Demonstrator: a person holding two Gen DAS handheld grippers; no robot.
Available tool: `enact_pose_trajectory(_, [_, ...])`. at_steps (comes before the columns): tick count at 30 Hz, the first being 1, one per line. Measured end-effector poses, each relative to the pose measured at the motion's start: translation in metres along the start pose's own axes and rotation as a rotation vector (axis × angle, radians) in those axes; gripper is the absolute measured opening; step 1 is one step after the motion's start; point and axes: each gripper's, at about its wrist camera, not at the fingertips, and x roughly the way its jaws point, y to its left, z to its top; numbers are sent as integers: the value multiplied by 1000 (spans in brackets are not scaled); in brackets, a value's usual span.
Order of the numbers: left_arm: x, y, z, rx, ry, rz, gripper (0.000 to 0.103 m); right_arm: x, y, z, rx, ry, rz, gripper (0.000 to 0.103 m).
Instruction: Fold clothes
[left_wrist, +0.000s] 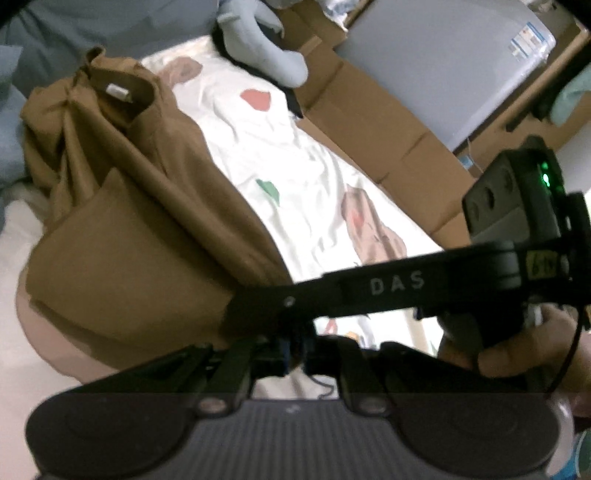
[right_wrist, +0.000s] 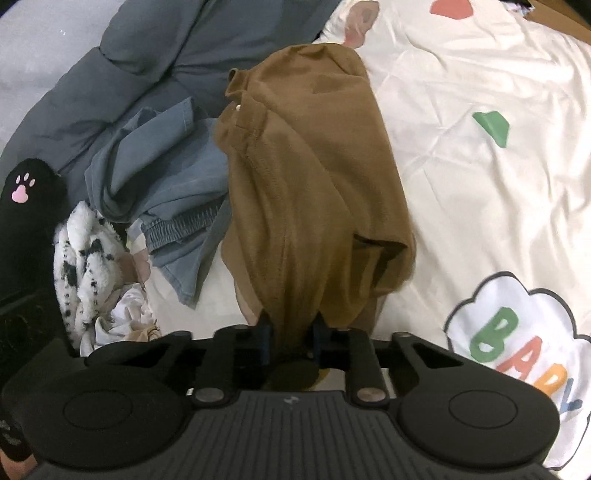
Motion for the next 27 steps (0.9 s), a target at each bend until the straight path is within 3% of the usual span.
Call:
enact_pose_trajectory(3, [-2, 2, 3, 0, 13, 3, 25, -8, -4, 0, -14, -19, -9, 4])
enact_pose_trajectory(5, [-4, 4, 6, 4, 16, 13, 48, -15, -9, 1, -19, -38, -14, 4])
enact_pose_trajectory(7, [-9, 5, 9, 6, 6, 29, 60, -23, -15, 4, -18, -58, -22, 3])
enact_pose_trajectory(16, [-23, 47, 46, -21, -65, 249, 67, -61, -52, 12, 31, -149, -101, 3])
enact_pose_trajectory(27, [-34, 78, 87, 20, -130, 356, 85, -116, -119, 12, 169, -267, -248, 3])
